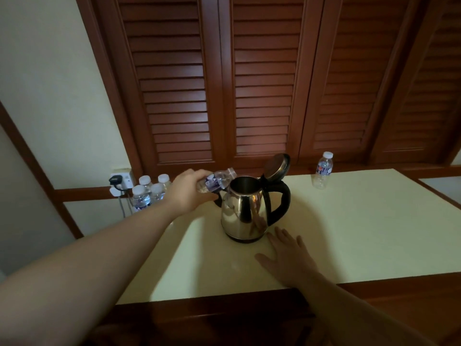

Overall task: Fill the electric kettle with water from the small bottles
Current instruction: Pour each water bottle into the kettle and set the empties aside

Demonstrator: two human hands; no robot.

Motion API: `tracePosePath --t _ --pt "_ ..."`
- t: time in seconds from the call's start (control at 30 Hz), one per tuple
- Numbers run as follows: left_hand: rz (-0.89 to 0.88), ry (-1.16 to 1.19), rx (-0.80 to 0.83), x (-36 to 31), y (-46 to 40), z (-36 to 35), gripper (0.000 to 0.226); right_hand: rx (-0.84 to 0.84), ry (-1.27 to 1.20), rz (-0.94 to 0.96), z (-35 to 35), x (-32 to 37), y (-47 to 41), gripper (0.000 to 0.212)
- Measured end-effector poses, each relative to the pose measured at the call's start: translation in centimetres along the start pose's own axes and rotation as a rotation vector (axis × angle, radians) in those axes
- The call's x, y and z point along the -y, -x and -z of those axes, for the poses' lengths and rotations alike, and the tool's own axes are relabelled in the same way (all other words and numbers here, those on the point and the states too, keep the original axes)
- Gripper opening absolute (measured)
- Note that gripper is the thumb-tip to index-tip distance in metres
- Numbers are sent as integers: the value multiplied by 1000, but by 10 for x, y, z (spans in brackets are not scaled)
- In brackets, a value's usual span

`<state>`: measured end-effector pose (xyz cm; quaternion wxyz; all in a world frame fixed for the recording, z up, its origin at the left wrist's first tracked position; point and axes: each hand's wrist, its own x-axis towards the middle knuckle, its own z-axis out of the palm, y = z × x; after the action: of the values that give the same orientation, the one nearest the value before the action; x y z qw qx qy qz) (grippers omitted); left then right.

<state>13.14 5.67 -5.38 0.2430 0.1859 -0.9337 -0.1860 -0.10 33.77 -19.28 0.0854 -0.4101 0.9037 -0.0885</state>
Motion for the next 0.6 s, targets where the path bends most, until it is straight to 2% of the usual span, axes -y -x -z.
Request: tracePosePath --t 0.6 --pt "-111 -291 152 -14 -23 46 67 3 -4 10 4 0 4 86"
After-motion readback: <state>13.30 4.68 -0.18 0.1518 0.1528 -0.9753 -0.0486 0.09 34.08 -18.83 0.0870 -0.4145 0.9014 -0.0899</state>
